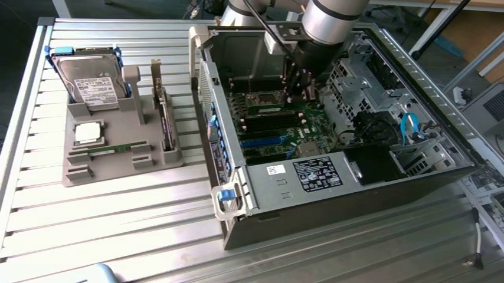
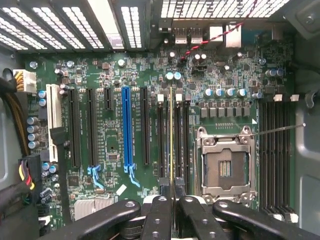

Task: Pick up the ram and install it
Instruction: 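Insert the ram into the slot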

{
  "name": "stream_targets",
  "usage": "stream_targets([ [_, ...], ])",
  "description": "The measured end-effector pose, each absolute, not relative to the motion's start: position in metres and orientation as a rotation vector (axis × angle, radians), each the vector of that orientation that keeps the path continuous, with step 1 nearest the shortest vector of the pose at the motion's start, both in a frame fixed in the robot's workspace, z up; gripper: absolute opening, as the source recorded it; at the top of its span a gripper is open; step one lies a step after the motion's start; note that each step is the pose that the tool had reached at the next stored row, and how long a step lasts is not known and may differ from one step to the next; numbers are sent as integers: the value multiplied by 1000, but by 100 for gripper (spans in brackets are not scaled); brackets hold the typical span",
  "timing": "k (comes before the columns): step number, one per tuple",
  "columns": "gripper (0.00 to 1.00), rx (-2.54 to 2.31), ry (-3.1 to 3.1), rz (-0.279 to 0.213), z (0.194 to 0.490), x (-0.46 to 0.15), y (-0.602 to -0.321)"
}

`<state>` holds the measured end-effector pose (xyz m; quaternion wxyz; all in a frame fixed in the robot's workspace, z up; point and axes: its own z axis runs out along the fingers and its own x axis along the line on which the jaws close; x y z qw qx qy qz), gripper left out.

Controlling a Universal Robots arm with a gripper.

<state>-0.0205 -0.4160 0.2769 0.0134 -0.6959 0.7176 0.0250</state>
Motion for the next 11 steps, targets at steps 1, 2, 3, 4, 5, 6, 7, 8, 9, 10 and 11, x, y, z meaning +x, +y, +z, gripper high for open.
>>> stream_targets([
  [1, 12, -2168, 2235, 78, 277, -19, -416],
  [2, 12, -2168, 2235, 78, 277, -19, -416],
  [3, 12, -2168, 2235, 78, 277, -18, -416],
  [4, 12, -2168, 2235, 78, 277, -17, -416],
  [5, 12, -2168, 2235, 78, 277, -16, -416],
  [6, 12, -2168, 2235, 78, 277, -16, -416],
  [7, 12, -2168, 2235, 78, 277, -15, -416],
  [8, 12, -2168, 2235, 78, 277, -14, -416],
  [9, 12, -2168, 2235, 78, 277, -13, -416],
  [10, 12, -2168, 2235, 78, 277, -13, -416],
  [11, 12, -2168, 2235, 78, 277, -13, -416],
])
